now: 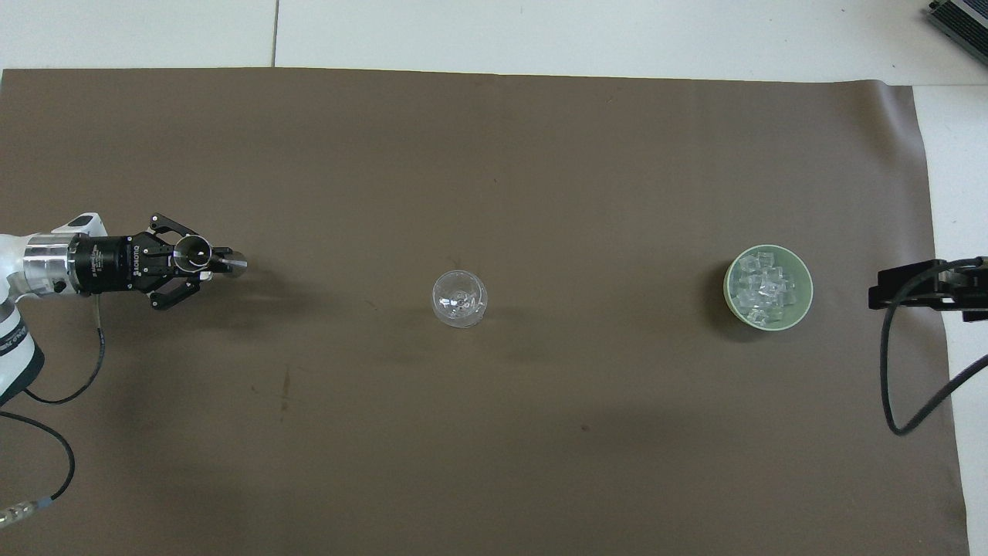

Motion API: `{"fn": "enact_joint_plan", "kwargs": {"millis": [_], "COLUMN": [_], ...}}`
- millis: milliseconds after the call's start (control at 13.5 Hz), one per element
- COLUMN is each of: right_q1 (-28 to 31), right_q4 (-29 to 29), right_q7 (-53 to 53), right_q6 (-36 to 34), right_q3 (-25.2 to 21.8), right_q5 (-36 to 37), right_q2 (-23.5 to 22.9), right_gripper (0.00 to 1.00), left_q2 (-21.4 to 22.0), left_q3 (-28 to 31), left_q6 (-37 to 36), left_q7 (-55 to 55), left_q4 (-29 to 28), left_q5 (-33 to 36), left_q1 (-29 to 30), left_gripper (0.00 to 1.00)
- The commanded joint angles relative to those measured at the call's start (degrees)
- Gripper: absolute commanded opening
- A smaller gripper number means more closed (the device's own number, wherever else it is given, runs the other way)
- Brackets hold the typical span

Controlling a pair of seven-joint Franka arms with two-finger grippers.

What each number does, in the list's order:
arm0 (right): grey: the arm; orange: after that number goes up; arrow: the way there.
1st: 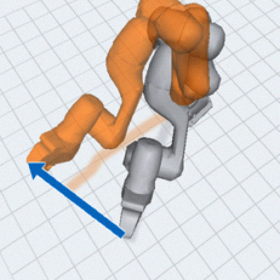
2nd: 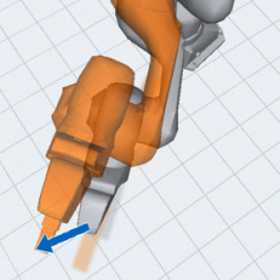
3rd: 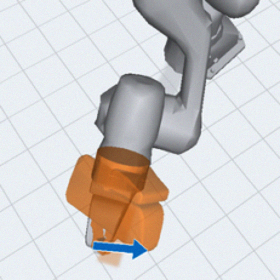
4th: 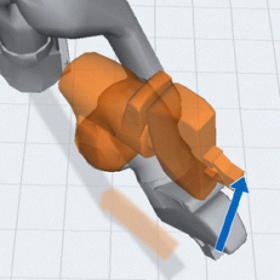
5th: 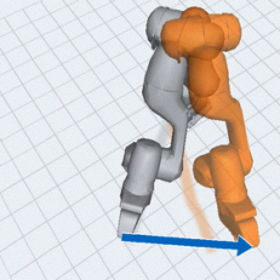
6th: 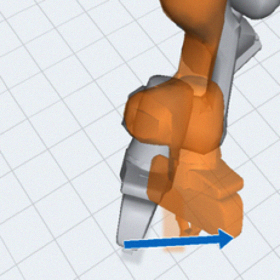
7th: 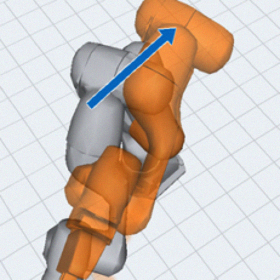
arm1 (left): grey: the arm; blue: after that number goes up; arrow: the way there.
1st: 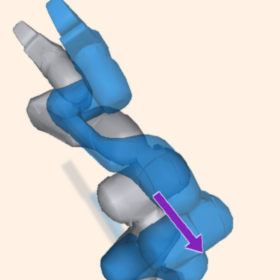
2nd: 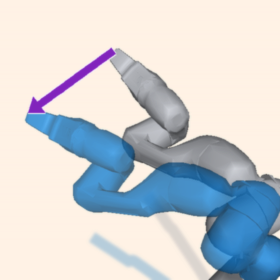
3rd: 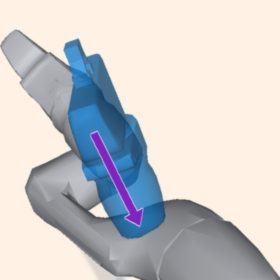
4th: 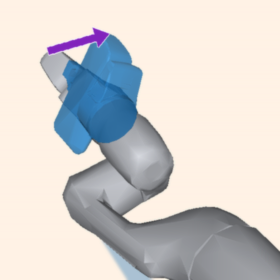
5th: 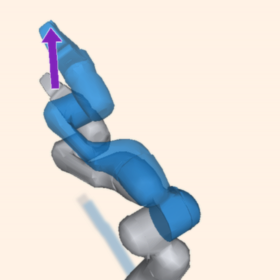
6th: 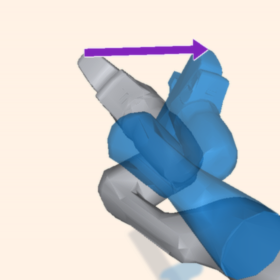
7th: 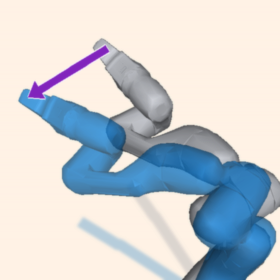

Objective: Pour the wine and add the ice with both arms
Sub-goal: 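Lift the metal jigger off the mat with the left gripper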

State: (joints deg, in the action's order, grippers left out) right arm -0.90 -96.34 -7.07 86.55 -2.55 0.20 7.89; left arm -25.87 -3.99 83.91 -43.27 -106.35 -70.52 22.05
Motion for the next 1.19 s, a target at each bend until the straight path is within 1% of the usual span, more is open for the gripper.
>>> {"fn": "enact_joint_plan", "kwargs": {"millis": [0, 148, 222, 371, 741, 964, 1112], "right_q1": [0.28, 0.28, 0.28, 0.28, 0.28, 0.28, 0.28], "right_q4": [0.01, 0.01, 0.01, 0.01, 0.01, 0.01, 0.01], "right_q7": [1.71, 1.71, 1.71, 1.71, 1.71, 1.71, 1.71], "right_q6": [-0.85, -0.85, -0.85, -0.85, -0.85, -0.85, -0.85], "right_q3": [0.0, 0.0, 0.0, 0.0, 0.0, 0.0, 0.0], "right_q5": [-0.9, -0.9, -0.9, -0.9, -0.9, -0.9, -0.9], "right_q2": [0.55, 0.55, 0.55, 0.55, 0.55, 0.55, 0.55], "right_gripper": [1.0, 1.0, 1.0, 1.0, 1.0, 1.0, 1.0], "left_q2": [2.04, 3.79, 5.72, 8.1, 8.9, 10.66, 12.32], "left_q3": [0.47, -0.93, -0.93, -0.93, -0.93, -0.93, -0.93], "left_q6": [-1.99, -3.83, -3.84, -3.84, -5.33, -5.5, -4.72], "left_q7": [-9.76, -11.13, -10.96, -11.13, -11.04, -11.83, -15.94], "left_q4": [2.19, 4.48, 4.31, 4.13, 3.78, 3.26, 3.25], "left_q5": [-2.42, -2.43, -2.51, -2.51, -2.34, -2.34, -2.34], "left_q1": [-0.69, -0.69, -0.86, -1.48, -1.83, -2.62, -2.8], "left_gripper": [0.0, 0.0, 0.0, 0.0, 0.0, 0.0, 0.0]}}
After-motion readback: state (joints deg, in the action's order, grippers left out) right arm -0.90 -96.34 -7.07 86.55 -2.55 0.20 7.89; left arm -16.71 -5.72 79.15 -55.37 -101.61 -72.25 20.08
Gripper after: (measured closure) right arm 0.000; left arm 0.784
